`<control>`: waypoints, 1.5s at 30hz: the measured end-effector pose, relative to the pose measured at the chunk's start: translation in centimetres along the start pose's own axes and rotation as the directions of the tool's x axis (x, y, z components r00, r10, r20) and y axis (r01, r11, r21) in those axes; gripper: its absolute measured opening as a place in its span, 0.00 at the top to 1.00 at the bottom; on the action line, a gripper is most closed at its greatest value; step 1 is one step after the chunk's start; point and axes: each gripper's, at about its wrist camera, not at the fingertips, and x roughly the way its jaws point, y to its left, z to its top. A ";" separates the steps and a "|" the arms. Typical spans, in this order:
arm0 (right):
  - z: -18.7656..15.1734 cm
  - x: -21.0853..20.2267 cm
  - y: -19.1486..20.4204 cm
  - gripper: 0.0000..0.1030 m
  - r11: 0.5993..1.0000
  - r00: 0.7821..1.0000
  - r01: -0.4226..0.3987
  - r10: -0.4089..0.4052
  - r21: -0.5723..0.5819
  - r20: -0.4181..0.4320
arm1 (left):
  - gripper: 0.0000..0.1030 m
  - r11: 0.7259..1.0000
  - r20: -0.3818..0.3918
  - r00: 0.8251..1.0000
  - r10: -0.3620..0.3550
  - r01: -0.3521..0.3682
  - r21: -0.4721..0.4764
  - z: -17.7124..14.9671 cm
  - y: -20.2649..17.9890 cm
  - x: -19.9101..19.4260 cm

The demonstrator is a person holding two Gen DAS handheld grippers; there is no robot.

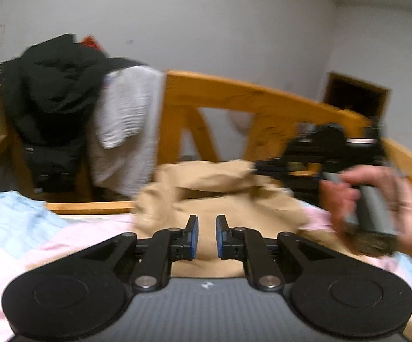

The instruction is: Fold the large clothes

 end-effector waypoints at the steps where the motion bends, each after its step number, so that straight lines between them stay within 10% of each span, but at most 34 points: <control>1: 0.1 -0.4 0.2 1.00 1.000 1.000 -0.007 0.007 -0.016 -0.005 | 0.88 0.999 -0.007 0.999 -0.043 0.043 0.017 -0.3 -0.7 -0.4; 5: 0.1 -1.7 1.2 1.00 0.996 0.999 -0.035 0.033 -0.084 -0.027 | 0.88 0.991 -0.070 0.989 -0.131 0.134 0.033 -1.0 -3.1 1.3; 10: -0.2 -2.2 2.4 0.99 0.989 0.998 0.008 -0.018 -0.149 -0.067 | 0.88 0.991 -0.119 0.989 -0.089 0.077 -0.105 -0.8 -2.5 6.6; 14: 0.2 -0.9 1.7 0.33 0.994 0.991 0.084 -0.090 -0.068 -0.097 | 0.88 0.985 -0.139 0.989 -0.050 0.027 -0.168 -0.9 -1.3 8.0; 17: 0.4 0.5 1.8 0.26 0.992 0.988 0.127 -0.129 -0.025 -0.085 | 0.88 0.985 -0.191 0.982 -0.004 -0.028 -0.168 -1.9 -0.7 9.3; 22: 0.2 3.6 3.2 0.42 0.970 0.968 0.241 -0.243 -0.028 -0.067 | 0.88 0.970 -0.211 0.977 0.005 -0.056 -0.236 -2.8 0.9 10.2; 24: 0.1 4.3 3.0 0.85 0.967 0.965 0.256 -0.256 -0.008 -0.064 | 0.88 0.970 -0.215 0.977 0.006 -0.058 -0.236 -3.0 1.0 10.3; 27: -0.4 4.0 3.2 0.99 0.975 0.974 0.220 -0.221 -0.026 -0.047 | 0.88 0.972 -0.214 0.977 0.010 -0.060 -0.229 -3.0 0.9 10.6; 36: -4.0 -9.7 0.4 0.99 0.971 0.980 -0.193 0.184 -0.144 -0.074 | 0.89 0.949 -0.118 0.993 0.015 -0.051 -0.310 -4.4 2.5 8.6; 45: -11.1 -16.0 -11.5 0.99 0.979 0.994 -0.087 0.074 -0.185 -0.076 | 0.83 0.961 -0.169 0.981 -0.097 0.048 -0.271 -10.5 3.7 -0.8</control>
